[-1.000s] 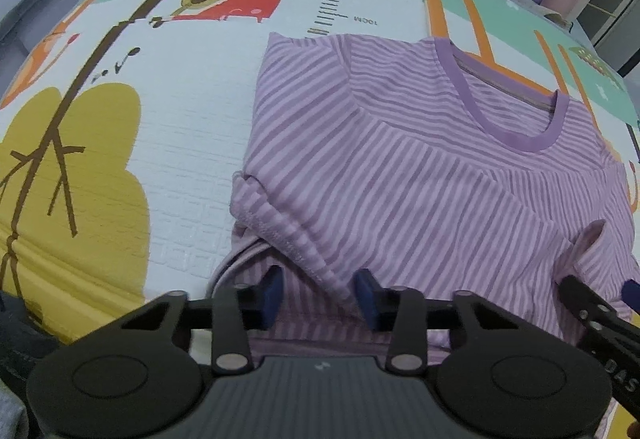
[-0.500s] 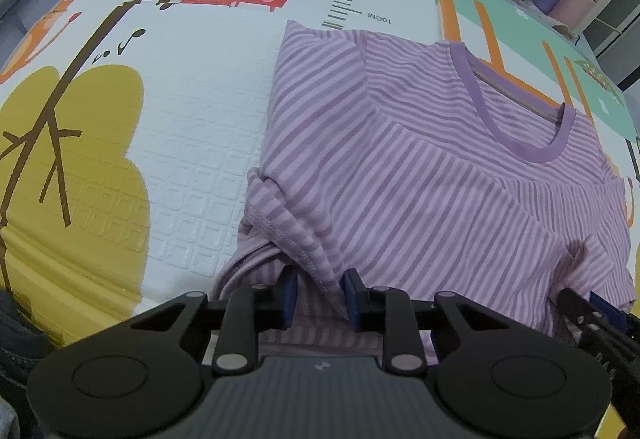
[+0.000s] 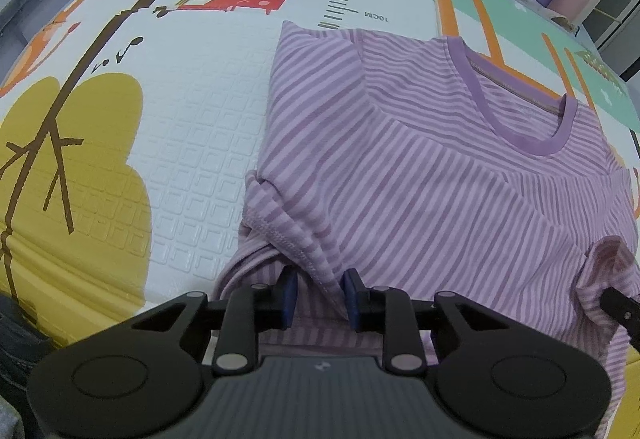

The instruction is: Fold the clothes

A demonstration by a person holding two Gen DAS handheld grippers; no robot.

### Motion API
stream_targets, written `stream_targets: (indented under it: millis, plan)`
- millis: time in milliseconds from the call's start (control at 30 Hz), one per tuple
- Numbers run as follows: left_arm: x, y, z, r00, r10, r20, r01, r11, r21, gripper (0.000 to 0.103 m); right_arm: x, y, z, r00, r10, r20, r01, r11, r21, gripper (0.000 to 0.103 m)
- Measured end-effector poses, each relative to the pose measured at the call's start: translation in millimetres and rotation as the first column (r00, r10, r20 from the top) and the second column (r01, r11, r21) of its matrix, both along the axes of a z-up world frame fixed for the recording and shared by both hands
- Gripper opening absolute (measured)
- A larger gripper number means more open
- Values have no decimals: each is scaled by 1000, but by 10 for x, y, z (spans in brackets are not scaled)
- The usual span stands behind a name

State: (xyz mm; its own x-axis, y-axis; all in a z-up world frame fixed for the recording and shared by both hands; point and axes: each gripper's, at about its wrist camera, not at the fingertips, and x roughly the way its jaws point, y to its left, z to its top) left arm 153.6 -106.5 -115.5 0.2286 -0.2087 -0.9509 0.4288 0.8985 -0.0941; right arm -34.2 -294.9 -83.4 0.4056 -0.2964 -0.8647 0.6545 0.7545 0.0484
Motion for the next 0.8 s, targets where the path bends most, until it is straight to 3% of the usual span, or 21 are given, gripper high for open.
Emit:
stream_targets:
  millis: [467, 800]
  plan:
    - [-11, -22, -14, 1000, -6, 9, 6, 1000, 19, 30, -418, -323, -74, 990, -140, -6, 140, 988, 70, 12]
    - [-24, -29, -32, 1000, -3, 6, 3, 1000, 17, 32, -668, -367, -108, 975, -214, -59, 216, 976, 19, 23]
